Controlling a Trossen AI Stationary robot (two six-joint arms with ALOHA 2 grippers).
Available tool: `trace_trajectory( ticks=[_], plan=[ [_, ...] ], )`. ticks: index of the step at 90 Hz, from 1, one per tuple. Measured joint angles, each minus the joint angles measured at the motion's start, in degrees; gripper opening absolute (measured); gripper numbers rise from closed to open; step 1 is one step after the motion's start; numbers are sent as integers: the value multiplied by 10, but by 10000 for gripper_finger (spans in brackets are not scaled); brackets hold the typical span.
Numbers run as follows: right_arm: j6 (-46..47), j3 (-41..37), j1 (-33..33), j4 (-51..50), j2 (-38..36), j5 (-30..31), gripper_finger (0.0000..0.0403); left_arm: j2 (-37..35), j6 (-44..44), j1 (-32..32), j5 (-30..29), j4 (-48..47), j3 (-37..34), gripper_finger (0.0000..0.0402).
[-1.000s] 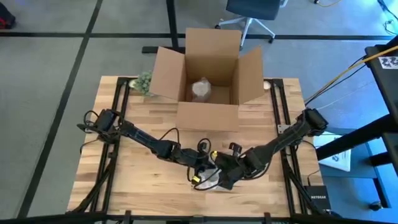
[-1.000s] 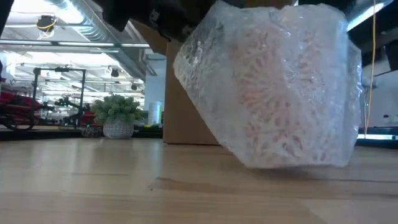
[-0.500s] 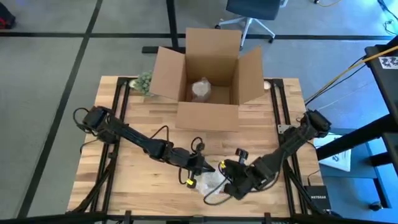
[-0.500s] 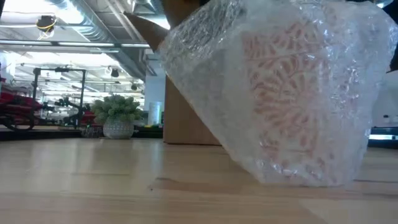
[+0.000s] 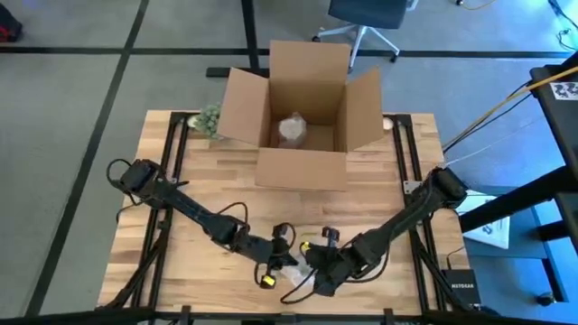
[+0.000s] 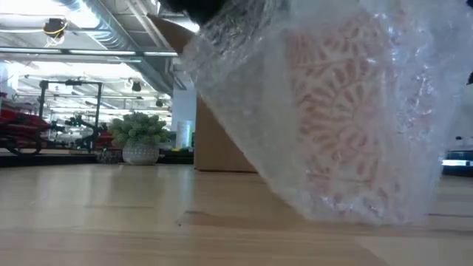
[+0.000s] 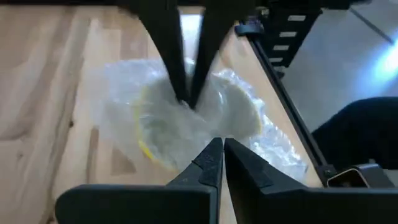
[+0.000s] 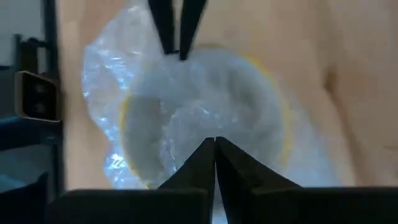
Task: Wrap mug
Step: Wrap the orange mug with bubble wrap
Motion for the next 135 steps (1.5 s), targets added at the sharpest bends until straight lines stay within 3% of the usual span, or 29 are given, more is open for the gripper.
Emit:
trace_trajectory(
  ticks=[35,52,69,90,104,110,135],
  plan=[
    [-58,14,-57,22,76,-119,0,-1,-1,6,-28,-16,-1,0],
    [-48,19,-57,-8,78,-111,0,-1,0,6,-28,-19,-7,0],
    [-61,79,-57,-82,70,-78,0,-1,12,6,-30,-23,-7,0],
    [-65,163,-58,-174,63,-82,0,-1,12,5,-30,-65,-8,0],
    [-62,164,-57,-163,63,-62,0,-1,11,5,-35,-70,-8,0],
    [-65,157,-58,-115,74,-51,0,-1,11,5,-41,-70,-8,0],
    [-89,136,-67,-74,145,-68,0,-3,11,6,-46,-66,-6,0]
  ],
)
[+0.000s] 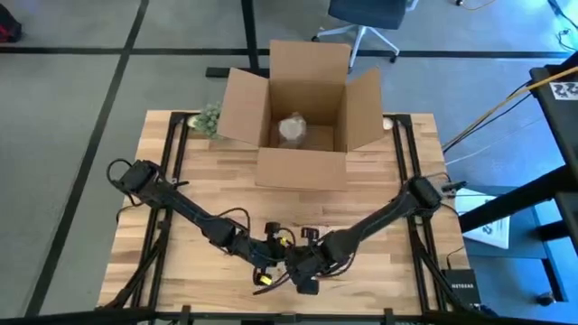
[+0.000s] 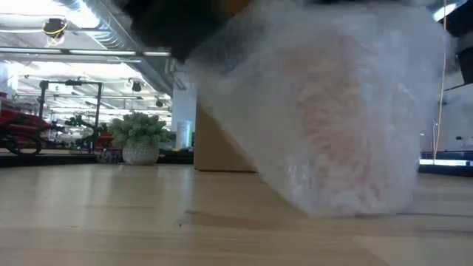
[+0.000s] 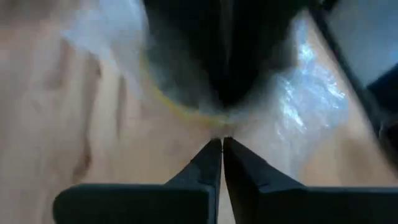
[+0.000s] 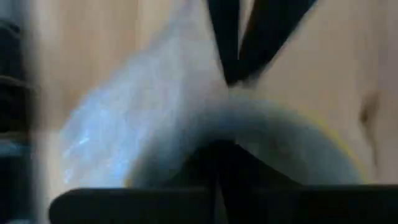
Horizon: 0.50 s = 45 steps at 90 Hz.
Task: Wrap mug
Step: Wrap the orange mug with bubble wrap
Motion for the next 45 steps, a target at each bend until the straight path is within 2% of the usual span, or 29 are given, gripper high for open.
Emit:
trace_trajectory(
  ticks=[23,45],
  plan=[
    [-2,2,-3,-7,13,-5,0,1,3,1,-2,4,-2,0],
    [-3,51,13,-83,-40,-1,0,-1,3,0,-4,15,-1,0]
  ],
)
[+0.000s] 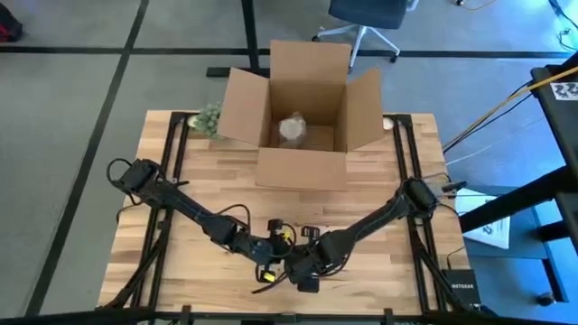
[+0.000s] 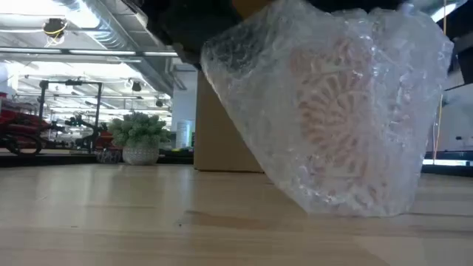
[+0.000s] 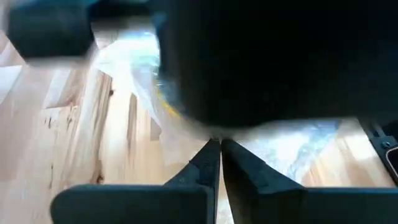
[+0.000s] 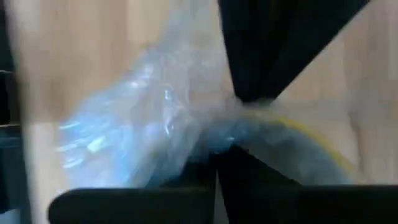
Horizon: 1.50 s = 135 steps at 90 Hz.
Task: Wrap mug
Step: Wrap the orange mug with bubble wrap
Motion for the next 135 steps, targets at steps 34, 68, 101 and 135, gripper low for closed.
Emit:
trace_trajectory(
  ticks=[34,68,101,135],
  plan=[
    [107,11,34,-181,-86,119,0,2,0,-1,-1,-12,-2,0],
    [84,-73,34,-44,-81,147,0,2,0,-1,-1,-8,-2,0],
    [68,-111,26,10,-49,82,0,2,1,0,-1,-8,-2,0],
    [15,-112,7,117,4,2,0,2,3,0,-5,-9,-2,0]
  ],
)
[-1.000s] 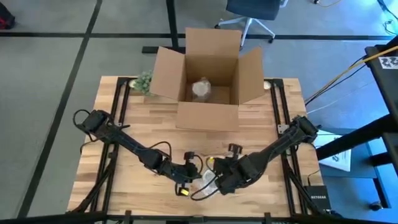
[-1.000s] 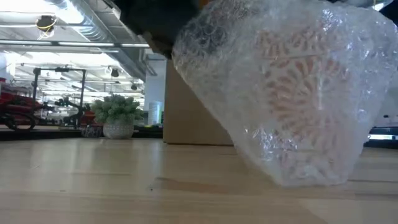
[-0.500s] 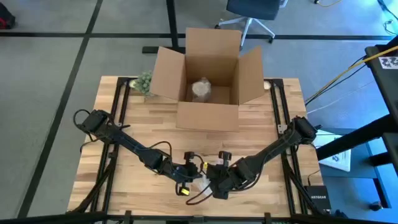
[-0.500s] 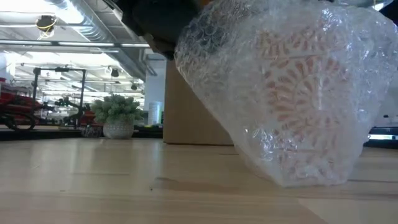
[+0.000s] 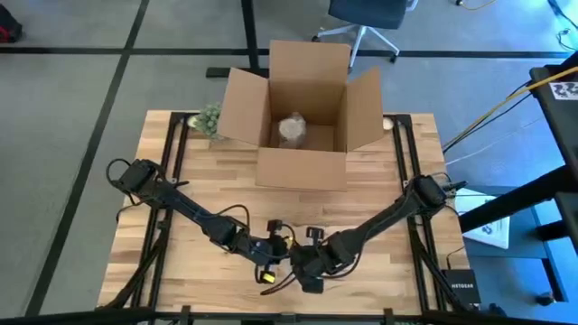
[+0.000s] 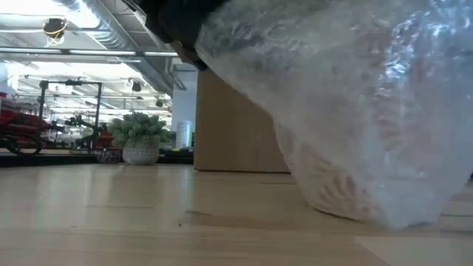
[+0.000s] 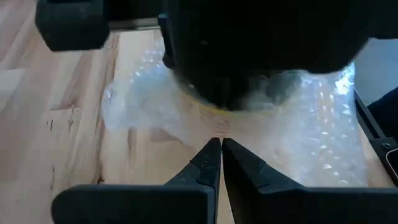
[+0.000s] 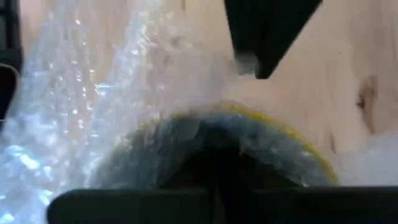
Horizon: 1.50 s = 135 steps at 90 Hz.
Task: Wrap mug
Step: Wrap the orange mug with bubble wrap
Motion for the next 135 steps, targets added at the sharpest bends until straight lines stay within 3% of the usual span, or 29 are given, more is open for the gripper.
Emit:
trace_trajectory(
  ticks=[28,47,92,112,135],
  plan=[
    [-8,93,13,-122,-59,31,0,0,3,0,0,0,0,0],
    [28,96,21,-169,-74,81,0,0,3,0,0,0,0,0],
    [28,15,19,-68,0,79,0,0,8,-1,0,0,0,0],
    [12,13,20,-58,2,86,0,0,12,-3,0,1,0,0],
    [-16,31,18,-89,-7,38,0,0,23,-4,0,0,0,0]
  ],
)
